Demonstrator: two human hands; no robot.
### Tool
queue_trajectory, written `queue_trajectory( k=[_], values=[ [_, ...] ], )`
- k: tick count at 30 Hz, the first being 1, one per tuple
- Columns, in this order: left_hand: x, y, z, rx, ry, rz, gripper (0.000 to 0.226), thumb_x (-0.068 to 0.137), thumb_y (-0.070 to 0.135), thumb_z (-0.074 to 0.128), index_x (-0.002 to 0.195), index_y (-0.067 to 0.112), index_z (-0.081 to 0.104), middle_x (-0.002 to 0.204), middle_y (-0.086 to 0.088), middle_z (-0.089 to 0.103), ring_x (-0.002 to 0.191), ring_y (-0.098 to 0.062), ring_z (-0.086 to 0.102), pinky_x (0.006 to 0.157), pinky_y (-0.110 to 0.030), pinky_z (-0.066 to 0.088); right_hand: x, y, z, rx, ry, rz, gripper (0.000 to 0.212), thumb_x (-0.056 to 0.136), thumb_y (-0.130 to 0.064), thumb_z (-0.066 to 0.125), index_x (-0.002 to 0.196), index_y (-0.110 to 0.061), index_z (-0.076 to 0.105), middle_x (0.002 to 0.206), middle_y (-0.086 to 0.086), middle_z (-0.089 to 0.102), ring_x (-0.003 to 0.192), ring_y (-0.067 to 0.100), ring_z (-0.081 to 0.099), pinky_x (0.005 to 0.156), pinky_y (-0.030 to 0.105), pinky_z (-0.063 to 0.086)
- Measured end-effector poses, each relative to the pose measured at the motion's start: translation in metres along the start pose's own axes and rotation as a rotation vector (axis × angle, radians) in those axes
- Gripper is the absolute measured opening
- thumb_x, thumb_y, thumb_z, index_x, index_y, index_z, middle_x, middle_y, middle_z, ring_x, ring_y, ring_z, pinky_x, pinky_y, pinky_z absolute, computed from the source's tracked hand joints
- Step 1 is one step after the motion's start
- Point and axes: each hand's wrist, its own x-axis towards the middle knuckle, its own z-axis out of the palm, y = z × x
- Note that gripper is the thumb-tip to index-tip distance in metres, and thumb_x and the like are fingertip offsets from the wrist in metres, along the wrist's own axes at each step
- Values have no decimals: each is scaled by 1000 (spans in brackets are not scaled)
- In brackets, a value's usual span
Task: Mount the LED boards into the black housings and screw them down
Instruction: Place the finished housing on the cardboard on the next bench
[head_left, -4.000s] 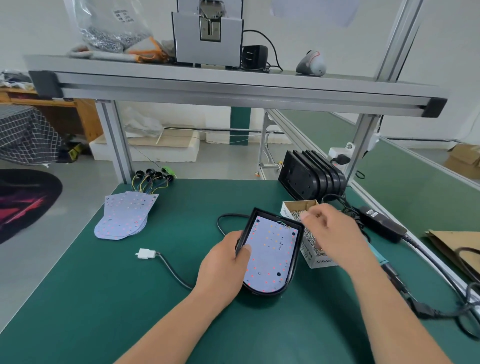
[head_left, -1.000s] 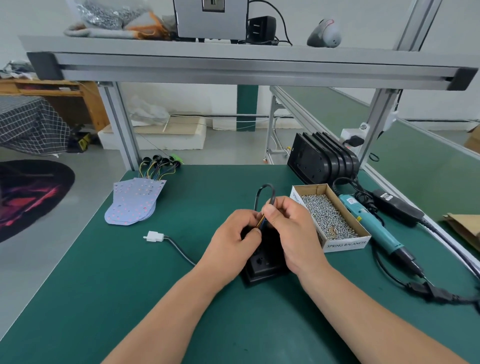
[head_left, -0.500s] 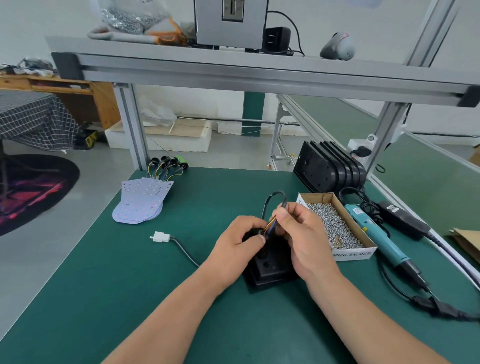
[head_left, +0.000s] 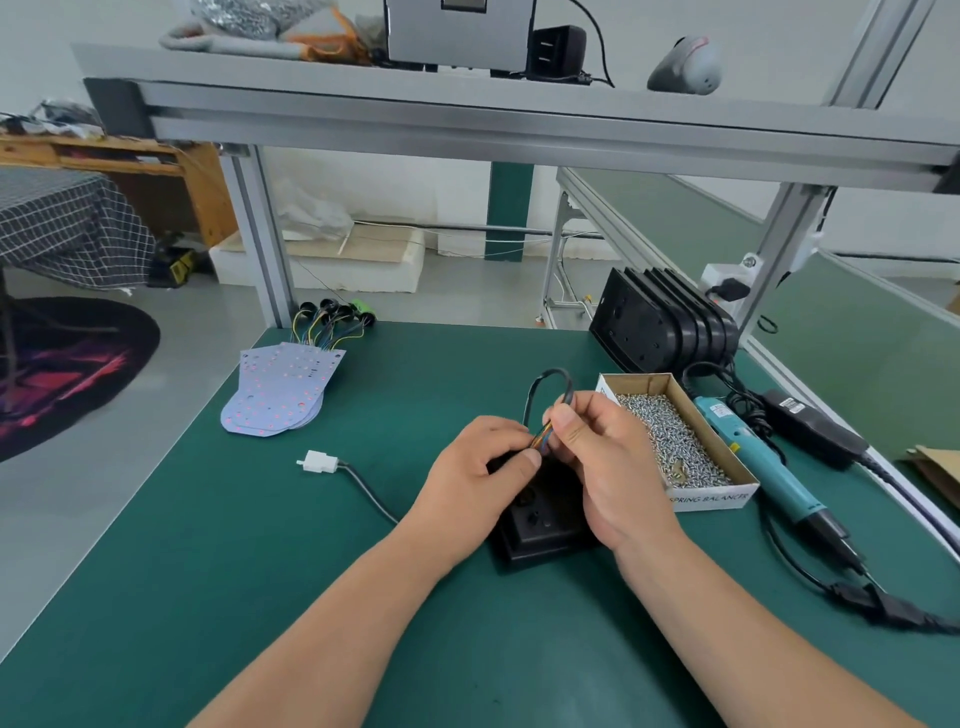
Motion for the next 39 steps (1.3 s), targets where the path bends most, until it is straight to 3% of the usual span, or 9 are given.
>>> queue_trajectory(
  k=[5,8,12,18,22,27,31,34,39],
  values=[
    [1,0,3,89,-29,-18,18,93,32,59,92,29,77,118,21,66,123,12,53,99,-6,37,-1,3,2,15,66,9,8,102,-2,59,96,2,62,75,11,56,68,18,48,71,36,46],
    [1,2,3,116,-51,-8,22,90,30,54,86,20,73,111,2,65,103,16,49,89,-2,37,-1,3,2,32,84,15,10,103,-3,59,94,-1,63,73,7,57,67,15,48,68,31,45],
    [0,2,3,114,-52,-44,22,88,27,52,88,26,74,107,7,62,93,19,49,84,0,36,0,2,1,43,76,22,13,103,-3,59,91,-4,62,74,8,56,67,15,47,68,31,45],
    [-3,3,-1,118,-47,-33,20,95,34,64,110,30,76,117,19,64,120,3,56,99,-13,41,1,0,-4,64,60,28,10,103,-5,61,93,-5,63,76,8,57,66,14,47,68,28,44],
    [-7,5,-7,107,-104,-83,89,74,68,71,154,37,46,141,21,43,135,13,39,111,-12,32,5,-3,-11,107,67,35,7,103,-8,62,99,-2,63,74,6,61,62,15,52,61,25,48],
    [-7,8,-14,37,-233,-104,137,58,70,85,167,42,8,157,18,24,151,9,18,119,-19,24,9,-5,-16,220,75,112,13,103,-12,63,95,-2,63,70,9,63,60,16,61,57,23,57],
    [-9,7,-15,62,-280,-85,148,59,58,96,163,53,-9,162,35,-3,155,13,-2,123,-24,16,13,-6,-17,337,107,116,13,102,-10,64,90,-5,62,71,9,66,63,17,66,60,23,60],
    [-10,2,-13,132,-304,-67,150,62,53,98,161,54,-14,160,42,-16,147,25,-10,115,-8,11,15,-8,-18,390,112,129,13,99,-10,67,86,-7,62,71,9,67,62,16,68,61,23,60],
    [-8,-1,-13,123,-250,-97,137,65,51,92,166,47,-2,154,42,6,138,30,17,98,9,25,16,-9,-18,246,127,102,14,101,-12,68,92,-5,60,76,9,65,69,16,67,64,25,61]
  ],
)
